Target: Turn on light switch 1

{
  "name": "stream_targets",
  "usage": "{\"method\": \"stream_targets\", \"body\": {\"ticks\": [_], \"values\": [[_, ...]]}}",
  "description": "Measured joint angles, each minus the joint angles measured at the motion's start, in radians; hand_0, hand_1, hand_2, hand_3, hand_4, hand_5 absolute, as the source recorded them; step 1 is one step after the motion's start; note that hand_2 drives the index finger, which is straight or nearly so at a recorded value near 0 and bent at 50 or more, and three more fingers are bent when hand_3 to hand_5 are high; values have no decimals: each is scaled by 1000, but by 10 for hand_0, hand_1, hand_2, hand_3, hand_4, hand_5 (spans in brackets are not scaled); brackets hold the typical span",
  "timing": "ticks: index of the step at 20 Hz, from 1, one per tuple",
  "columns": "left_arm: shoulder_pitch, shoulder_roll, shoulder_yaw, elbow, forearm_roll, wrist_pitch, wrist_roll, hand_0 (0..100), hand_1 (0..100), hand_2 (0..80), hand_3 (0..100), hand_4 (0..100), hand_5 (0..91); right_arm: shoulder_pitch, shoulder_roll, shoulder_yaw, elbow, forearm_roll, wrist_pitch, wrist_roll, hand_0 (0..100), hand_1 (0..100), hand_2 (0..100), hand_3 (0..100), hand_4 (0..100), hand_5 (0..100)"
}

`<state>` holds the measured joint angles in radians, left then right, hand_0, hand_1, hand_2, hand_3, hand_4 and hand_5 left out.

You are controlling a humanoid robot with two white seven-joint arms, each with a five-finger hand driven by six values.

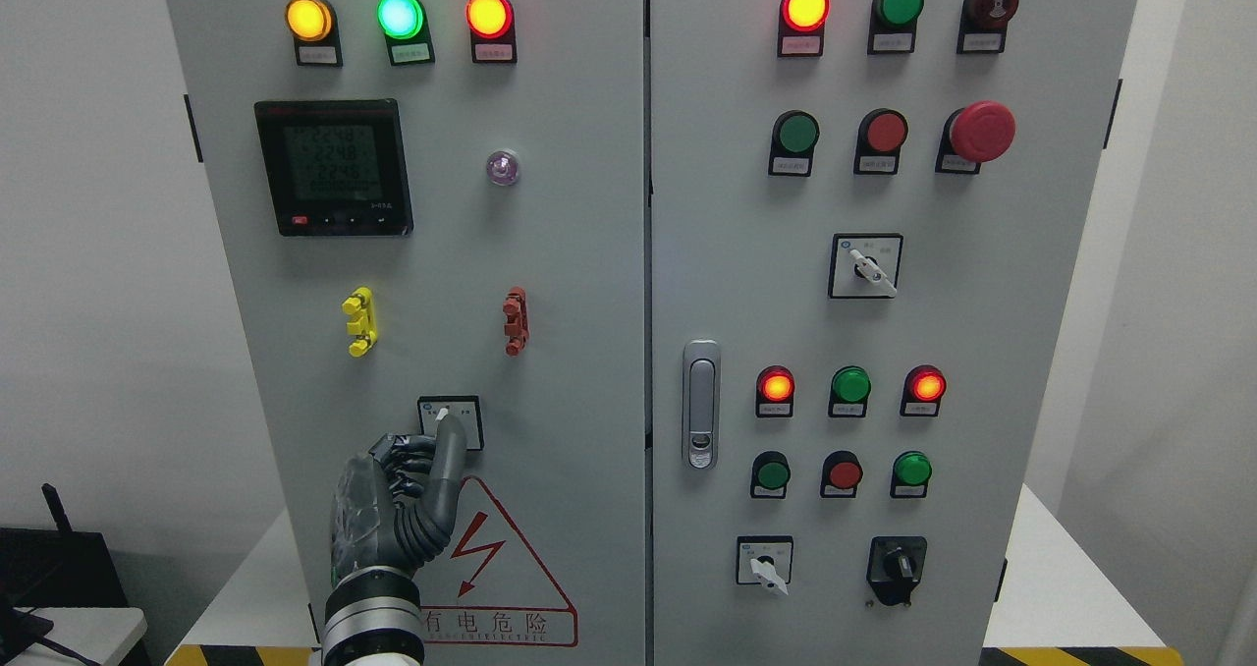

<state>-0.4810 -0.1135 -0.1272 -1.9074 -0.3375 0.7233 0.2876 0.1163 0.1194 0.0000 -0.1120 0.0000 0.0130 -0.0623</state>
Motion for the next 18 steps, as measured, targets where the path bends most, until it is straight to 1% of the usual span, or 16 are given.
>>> {"method": "stream_targets", "body": {"ticks": [4,13,18], "values": [[-2,0,0,2,0,0,0,348,251,436,702,810,864,0,0,0,0,0,0,0,120,389,0,0,0,0],[-5,0,-1,8,-1,1,0,332,309,436,702,809,864,0,0,0,0,0,0,0,120,389,0,0,0,0],[-8,0,-1,12,-1,10,-1,332,312,436,701,809,864,0,0,0,0,0,0,0,120,389,0,0,0,0]]}}
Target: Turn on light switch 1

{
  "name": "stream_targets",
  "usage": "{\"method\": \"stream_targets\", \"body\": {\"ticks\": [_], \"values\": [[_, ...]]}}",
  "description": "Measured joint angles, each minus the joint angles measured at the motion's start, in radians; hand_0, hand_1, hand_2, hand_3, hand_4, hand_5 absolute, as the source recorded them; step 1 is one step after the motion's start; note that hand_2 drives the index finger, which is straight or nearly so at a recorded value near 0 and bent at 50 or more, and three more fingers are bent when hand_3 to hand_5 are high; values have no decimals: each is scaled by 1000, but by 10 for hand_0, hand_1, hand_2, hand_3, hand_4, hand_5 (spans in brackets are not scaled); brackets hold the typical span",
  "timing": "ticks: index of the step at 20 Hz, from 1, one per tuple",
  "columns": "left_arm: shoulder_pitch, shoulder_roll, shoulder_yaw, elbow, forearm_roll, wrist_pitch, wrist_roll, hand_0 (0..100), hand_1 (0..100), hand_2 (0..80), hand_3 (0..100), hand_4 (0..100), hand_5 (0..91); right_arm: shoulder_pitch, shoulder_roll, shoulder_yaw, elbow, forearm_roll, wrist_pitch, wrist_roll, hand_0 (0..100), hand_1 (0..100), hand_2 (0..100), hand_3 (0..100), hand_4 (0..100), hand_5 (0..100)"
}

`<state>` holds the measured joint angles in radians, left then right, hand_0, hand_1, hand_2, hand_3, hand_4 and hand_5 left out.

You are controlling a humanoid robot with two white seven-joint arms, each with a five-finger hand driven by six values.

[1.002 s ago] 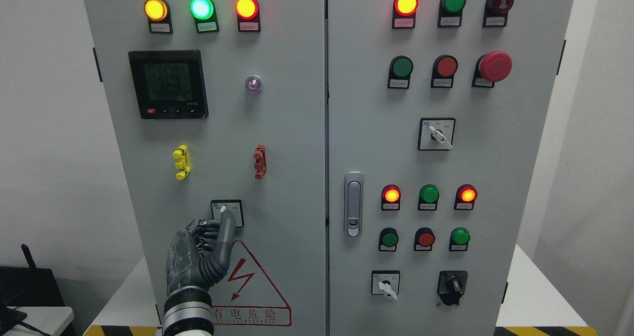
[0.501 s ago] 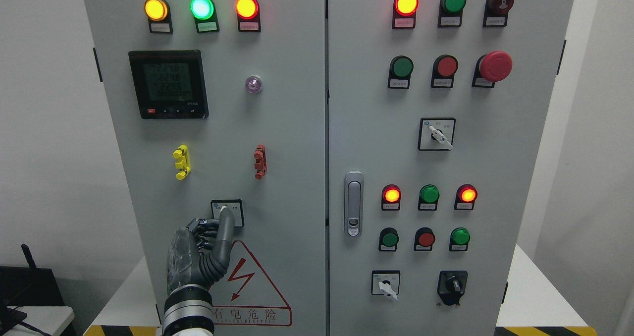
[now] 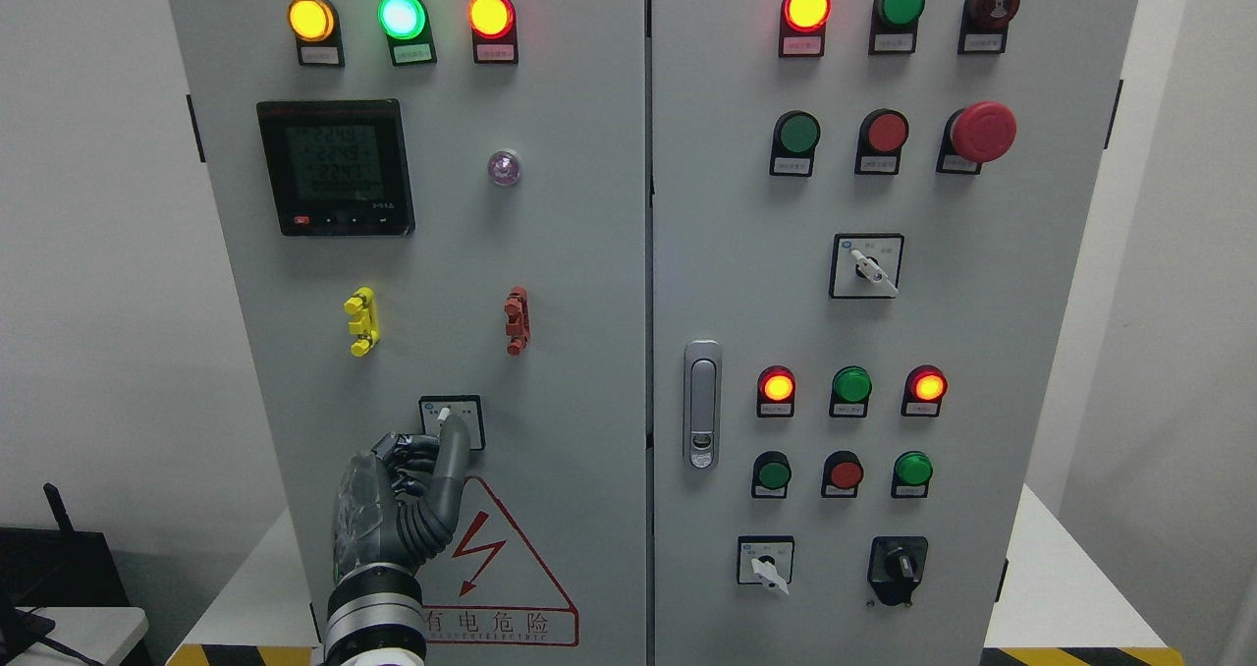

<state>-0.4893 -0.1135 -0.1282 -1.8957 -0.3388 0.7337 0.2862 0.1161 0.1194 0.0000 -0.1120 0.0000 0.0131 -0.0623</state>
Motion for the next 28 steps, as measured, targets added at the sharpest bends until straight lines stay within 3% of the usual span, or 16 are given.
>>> {"method": "stream_targets", "body": {"ticks": [28], "values": [[-7,0,-1,8,0,8,-1,383,267,437,703,811,866,0,0,0,0,0,0,0,120,389,0,0,0,0]]}}
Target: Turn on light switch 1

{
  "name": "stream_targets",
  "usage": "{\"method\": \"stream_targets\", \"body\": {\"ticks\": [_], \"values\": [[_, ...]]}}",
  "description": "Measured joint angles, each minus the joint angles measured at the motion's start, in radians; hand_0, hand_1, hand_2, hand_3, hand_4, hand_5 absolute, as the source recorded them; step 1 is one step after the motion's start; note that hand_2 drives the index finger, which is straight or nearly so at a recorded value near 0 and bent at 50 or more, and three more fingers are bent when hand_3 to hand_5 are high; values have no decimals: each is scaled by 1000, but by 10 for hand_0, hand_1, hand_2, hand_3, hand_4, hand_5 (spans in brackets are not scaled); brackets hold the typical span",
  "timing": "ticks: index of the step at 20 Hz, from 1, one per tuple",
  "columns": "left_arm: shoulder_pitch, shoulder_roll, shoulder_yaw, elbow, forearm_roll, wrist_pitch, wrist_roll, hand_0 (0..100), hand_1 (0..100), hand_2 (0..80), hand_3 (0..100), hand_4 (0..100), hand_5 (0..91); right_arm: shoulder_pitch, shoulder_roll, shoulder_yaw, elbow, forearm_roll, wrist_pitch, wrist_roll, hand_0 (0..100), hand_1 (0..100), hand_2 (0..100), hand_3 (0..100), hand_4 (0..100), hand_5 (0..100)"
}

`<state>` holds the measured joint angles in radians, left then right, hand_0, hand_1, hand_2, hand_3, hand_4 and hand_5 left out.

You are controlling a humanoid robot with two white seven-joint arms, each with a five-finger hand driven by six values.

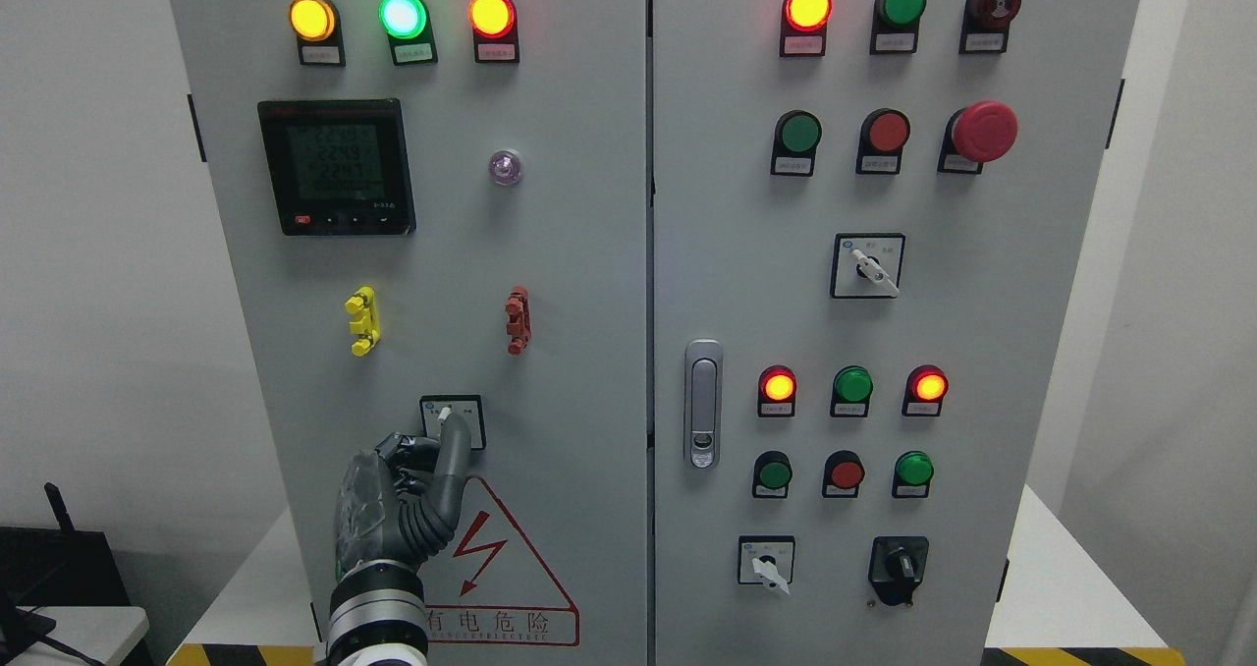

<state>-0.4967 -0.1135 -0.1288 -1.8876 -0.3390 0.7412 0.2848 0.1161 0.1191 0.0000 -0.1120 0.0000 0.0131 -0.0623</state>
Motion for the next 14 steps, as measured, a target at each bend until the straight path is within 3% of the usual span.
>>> {"method": "stream_targets", "body": {"ticks": [14], "values": [[0,0,-3,1,0,-4,-2,446,260,434,708,815,866,0,0,0,0,0,0,0,120,389,0,0,0,0]]}}
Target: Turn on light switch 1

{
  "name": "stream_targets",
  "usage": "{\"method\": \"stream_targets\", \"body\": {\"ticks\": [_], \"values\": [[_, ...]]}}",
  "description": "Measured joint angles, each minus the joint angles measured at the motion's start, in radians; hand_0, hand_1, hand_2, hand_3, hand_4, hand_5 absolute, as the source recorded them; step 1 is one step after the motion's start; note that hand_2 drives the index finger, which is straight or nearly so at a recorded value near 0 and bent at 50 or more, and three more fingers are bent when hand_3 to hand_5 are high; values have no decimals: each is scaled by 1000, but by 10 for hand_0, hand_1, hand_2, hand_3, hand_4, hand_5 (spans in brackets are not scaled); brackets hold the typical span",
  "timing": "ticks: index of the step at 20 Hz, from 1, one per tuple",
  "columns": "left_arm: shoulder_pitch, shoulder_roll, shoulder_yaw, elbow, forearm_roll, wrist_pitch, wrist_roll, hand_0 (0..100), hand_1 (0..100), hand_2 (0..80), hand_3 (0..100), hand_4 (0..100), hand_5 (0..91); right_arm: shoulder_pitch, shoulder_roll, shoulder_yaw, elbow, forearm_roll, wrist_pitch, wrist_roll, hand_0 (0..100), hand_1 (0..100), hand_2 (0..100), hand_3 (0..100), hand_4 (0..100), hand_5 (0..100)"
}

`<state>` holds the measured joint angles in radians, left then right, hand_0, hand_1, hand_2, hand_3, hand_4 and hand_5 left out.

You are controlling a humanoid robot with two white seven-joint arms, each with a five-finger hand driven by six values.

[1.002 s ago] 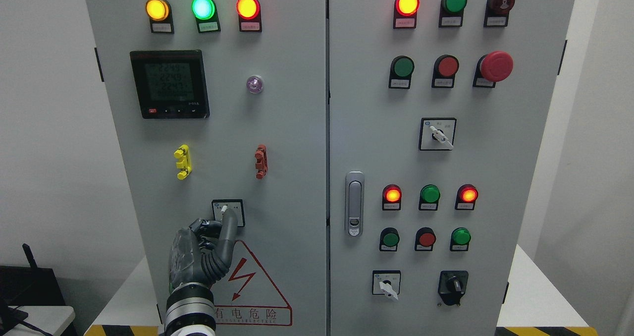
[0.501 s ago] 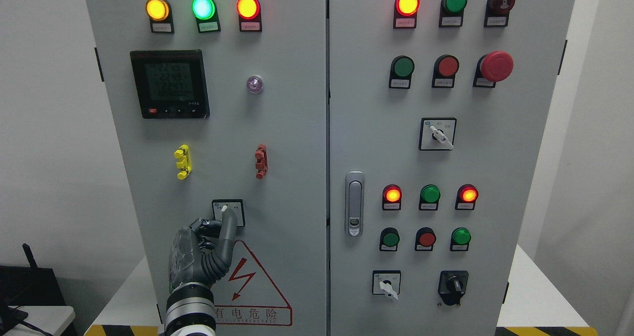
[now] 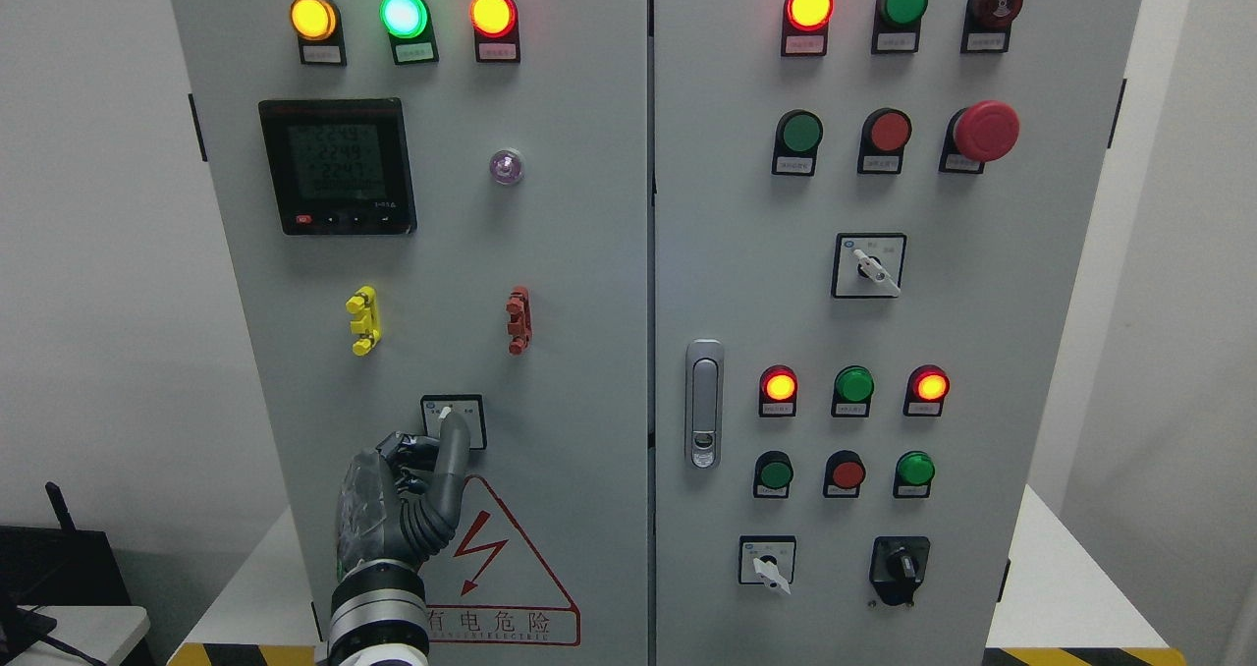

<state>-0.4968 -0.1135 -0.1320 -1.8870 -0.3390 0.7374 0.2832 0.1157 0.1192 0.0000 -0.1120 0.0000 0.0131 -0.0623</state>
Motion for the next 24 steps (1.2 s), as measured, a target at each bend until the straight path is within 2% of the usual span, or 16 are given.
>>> {"method": "stream_targets", "body": {"ticks": [24], "values": [[0,0,-6,0,0,-3,1,574,191,437,733,828,866,0,0,0,0,0,0,0,120,389,0,0,0,0]]}}
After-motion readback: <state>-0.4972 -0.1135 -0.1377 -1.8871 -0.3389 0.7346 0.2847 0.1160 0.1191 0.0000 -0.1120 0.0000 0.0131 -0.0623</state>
